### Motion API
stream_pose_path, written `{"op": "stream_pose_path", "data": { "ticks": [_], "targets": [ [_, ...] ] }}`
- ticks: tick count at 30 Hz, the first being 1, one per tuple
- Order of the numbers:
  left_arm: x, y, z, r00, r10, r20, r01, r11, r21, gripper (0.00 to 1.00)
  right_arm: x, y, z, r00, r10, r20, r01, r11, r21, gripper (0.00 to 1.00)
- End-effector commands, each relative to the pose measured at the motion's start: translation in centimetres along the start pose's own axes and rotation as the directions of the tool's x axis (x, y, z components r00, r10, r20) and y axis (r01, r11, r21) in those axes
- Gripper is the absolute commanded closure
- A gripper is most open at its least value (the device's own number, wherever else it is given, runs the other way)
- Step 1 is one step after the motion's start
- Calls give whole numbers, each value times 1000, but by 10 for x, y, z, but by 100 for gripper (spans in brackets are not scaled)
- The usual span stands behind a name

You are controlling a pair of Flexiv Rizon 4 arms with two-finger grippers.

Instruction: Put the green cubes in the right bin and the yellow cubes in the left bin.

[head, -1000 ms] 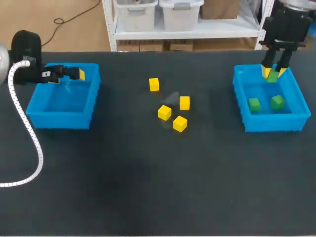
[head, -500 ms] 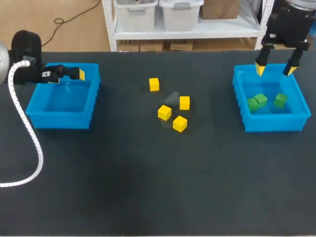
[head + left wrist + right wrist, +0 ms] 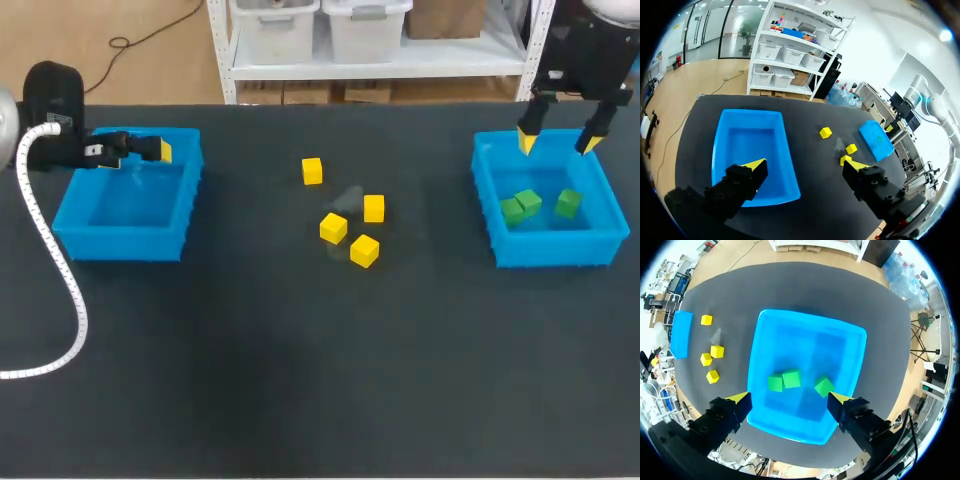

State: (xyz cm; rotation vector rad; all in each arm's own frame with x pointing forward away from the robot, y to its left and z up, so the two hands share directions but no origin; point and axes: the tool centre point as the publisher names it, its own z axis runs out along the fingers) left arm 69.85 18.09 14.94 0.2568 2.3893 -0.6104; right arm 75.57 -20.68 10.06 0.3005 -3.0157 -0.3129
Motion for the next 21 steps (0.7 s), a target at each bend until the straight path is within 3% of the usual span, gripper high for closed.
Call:
{"op": "stream_pose_path", "data": {
  "ticks": [1,7,14,18,21],
  "targets": [
    [-6,-7,-3,990,123,-75,-126,992,-27,0,7,1,1,800,0,599,-3,1000,3,0],
    [-19,-53,14,937,288,-198,-288,957,27,0,7,1,1,800,0,599,-3,1000,3,0],
    [-8,-119,74,830,419,-368,-411,906,104,0,7,1,1,800,0,599,-3,1000,3,0],
    [2,-137,109,781,436,-447,-432,894,118,0,7,1,1,800,0,599,-3,1000,3,0],
    [5,-140,130,753,435,-494,-449,888,97,0,7,1,1,800,0,599,-3,1000,3,0]
  ]
}}
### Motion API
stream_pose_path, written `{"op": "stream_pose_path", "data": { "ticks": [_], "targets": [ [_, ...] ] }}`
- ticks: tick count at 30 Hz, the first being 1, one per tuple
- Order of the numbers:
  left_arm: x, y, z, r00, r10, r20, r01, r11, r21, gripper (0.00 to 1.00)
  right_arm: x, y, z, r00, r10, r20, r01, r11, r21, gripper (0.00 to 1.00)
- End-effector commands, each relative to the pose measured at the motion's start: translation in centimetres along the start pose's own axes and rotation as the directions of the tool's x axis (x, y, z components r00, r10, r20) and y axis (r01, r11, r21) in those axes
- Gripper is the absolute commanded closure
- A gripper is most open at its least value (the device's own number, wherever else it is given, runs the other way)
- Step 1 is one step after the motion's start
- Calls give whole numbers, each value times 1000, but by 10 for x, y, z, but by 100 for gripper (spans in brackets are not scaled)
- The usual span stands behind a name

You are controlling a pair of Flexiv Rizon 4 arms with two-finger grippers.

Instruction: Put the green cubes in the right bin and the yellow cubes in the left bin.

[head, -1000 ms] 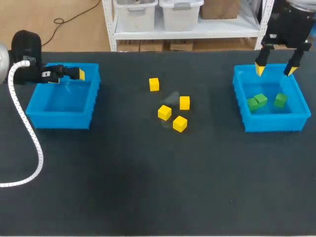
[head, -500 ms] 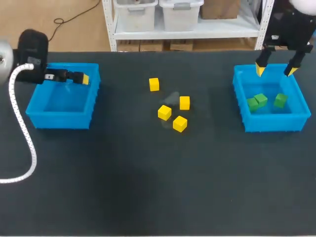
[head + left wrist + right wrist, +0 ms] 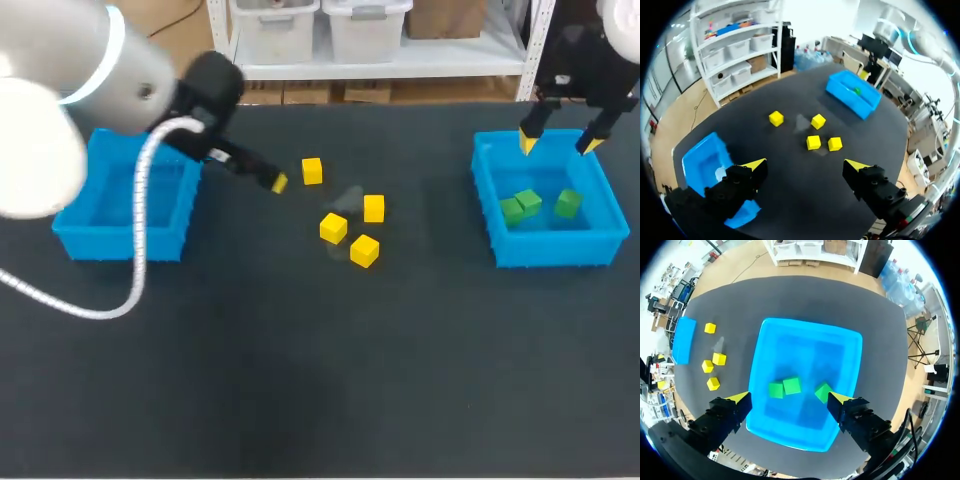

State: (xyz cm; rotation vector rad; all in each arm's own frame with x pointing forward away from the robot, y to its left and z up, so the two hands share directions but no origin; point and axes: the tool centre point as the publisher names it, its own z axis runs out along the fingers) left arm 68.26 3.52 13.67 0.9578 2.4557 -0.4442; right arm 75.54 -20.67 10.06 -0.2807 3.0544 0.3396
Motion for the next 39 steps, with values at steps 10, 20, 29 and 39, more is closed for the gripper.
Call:
{"op": "stream_pose_path", "data": {
  "ticks": [10,20,29,39],
  "targets": [
    [-36,4,105,929,-16,-371,-13,997,-77,0,7,1,0,882,1,471,-3,1000,4,0],
    [-30,1,144,881,-4,-472,-44,995,-92,0,7,1,0,882,1,471,-3,1000,4,0],
    [-11,0,165,853,-27,-520,-29,995,-99,0,7,1,0,882,1,471,-3,1000,4,0],
    [-7,-3,174,841,-29,-541,-37,993,-111,0,7,1,0,882,1,471,-3,1000,4,0]
  ]
}}
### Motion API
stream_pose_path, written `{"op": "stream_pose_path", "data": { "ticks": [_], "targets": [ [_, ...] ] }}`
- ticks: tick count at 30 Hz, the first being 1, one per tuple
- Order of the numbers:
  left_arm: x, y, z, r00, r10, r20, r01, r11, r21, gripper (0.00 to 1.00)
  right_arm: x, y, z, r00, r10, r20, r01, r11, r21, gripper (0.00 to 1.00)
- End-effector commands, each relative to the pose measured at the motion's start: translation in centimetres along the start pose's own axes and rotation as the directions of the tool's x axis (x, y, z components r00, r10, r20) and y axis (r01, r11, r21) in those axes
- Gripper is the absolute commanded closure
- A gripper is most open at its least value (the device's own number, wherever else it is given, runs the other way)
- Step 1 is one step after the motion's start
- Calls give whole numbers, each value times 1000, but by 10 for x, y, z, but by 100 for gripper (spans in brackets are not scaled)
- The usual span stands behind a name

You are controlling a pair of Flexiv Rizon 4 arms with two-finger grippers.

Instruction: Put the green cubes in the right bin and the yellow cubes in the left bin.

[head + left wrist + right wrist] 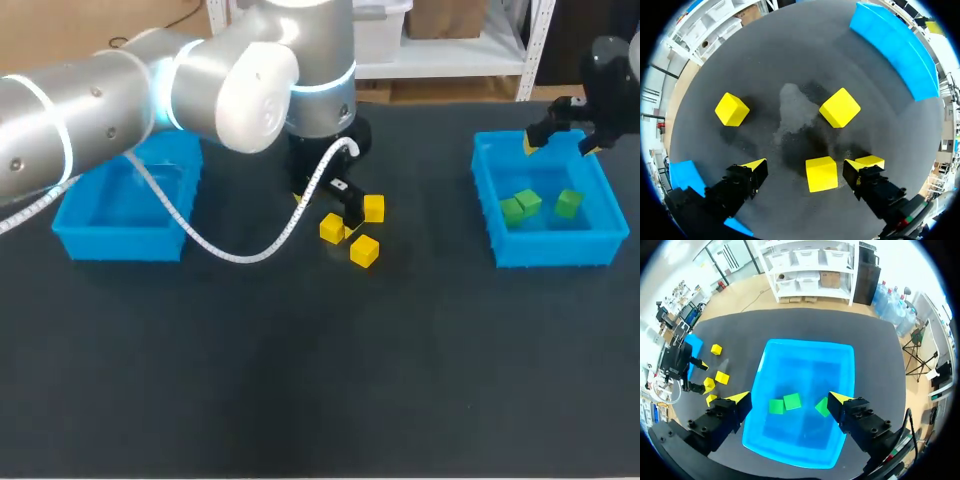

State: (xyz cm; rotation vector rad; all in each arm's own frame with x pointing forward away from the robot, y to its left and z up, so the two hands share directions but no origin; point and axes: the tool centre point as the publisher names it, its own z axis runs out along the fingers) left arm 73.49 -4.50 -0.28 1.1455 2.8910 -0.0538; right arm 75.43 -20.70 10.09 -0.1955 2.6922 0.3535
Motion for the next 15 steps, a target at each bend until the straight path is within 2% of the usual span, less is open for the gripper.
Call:
{"op": "stream_pose_path", "data": {
  "ticks": [1,2,7,15],
  "targets": [
    [-5,-2,4,998,-1,-63,0,1000,-16,51,5,1,-2,992,1,123,-2,1000,10,0],
    [-4,-2,6,998,0,-68,-1,1000,-20,100,5,1,-2,992,1,123,-2,1000,10,0],
    [-3,-3,7,997,14,-77,-16,1000,-27,100,5,1,-2,992,1,123,-2,1000,10,0],
    [7,-6,11,995,29,-95,-28,1000,10,100,5,1,-2,992,1,123,-2,1000,10,0]
  ]
}}
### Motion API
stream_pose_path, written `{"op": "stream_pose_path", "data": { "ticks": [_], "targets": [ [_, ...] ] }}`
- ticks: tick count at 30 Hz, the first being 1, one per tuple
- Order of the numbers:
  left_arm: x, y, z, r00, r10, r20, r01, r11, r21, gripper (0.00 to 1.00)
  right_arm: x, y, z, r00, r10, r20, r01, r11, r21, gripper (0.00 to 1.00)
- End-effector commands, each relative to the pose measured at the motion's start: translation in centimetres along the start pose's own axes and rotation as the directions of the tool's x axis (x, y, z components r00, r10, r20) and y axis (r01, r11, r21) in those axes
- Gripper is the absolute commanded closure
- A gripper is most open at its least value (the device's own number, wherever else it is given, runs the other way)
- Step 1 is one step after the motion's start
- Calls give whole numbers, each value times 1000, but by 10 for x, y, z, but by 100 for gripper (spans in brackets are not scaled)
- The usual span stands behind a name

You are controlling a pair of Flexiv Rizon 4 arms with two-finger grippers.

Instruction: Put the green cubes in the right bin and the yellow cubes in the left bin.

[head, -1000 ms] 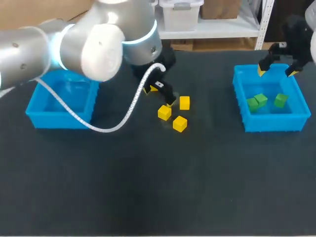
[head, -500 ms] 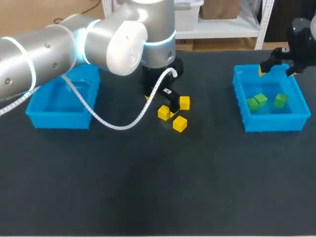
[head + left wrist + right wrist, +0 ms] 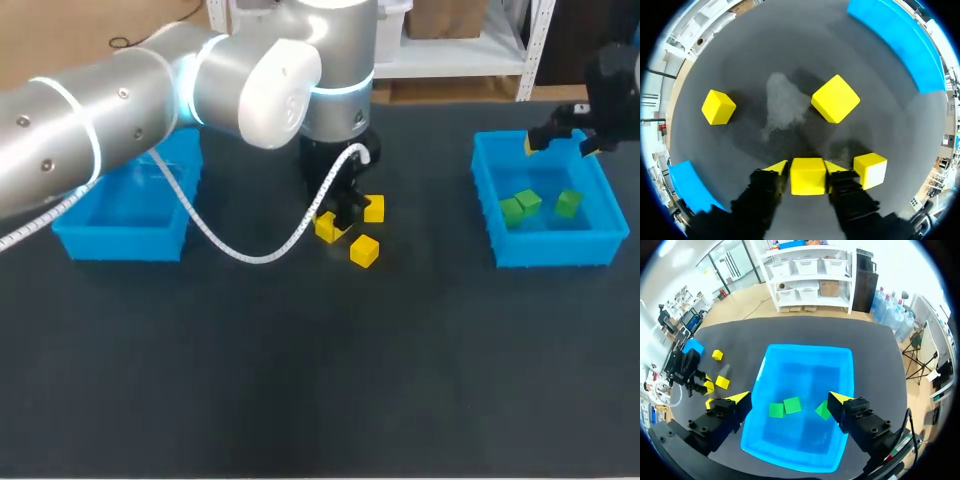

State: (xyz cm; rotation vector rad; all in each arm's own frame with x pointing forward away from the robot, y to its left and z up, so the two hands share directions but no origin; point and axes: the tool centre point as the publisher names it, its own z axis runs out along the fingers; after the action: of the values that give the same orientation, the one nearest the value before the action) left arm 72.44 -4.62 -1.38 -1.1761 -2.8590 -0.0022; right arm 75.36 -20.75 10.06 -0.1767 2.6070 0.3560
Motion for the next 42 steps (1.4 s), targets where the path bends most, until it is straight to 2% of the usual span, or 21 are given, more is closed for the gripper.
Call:
{"op": "stream_pose_path", "data": {
  "ticks": [1,4,9,15,19,24,28,33,36,37,38,39,42],
  "targets": [
    [1,4,-1,1000,3,1,-3,1000,15,100,4,1,-2,999,1,37,-1,1000,12,0],
    [6,12,-17,998,-6,55,5,1000,7,100,4,1,-2,999,1,37,-1,1000,12,0],
    [24,39,-68,984,-32,177,40,998,-43,100,4,1,-2,999,1,37,-1,1000,12,0],
    [61,88,-124,946,-135,295,173,980,-103,100,4,1,-2,999,1,37,-1,1000,12,0],
    [92,124,-146,929,-191,318,257,949,-183,100,4,1,-2,999,1,37,-1,1000,12,0],
    [137,161,-151,908,-287,306,364,902,-234,100,4,1,-2,999,1,37,-1,1000,12,0],
    [174,183,-147,887,-361,287,435,863,-257,100,4,1,-2,999,1,37,-1,1000,12,0],
    [208,197,-137,857,-441,266,504,825,-256,100,4,1,-2,999,1,37,-1,1000,12,0],
    [217,199,-129,861,-450,237,501,830,-247,100,4,1,-2,999,1,37,-1,1000,12,0],
    [219,199,-127,858,-461,228,509,823,-253,97,4,1,-2,999,1,37,-1,1000,12,0],
    [220,199,-126,856,-465,227,514,818,-260,8,4,1,-2,999,1,37,-1,1000,12,0],
    [220,199,-125,855,-464,230,513,818,-260,0,4,1,-2,999,1,37,-1,1000,12,0],
    [217,197,-126,855,-461,239,514,817,-262,0,4,1,-2,999,1,37,-1,1000,12,0]
  ]
}}
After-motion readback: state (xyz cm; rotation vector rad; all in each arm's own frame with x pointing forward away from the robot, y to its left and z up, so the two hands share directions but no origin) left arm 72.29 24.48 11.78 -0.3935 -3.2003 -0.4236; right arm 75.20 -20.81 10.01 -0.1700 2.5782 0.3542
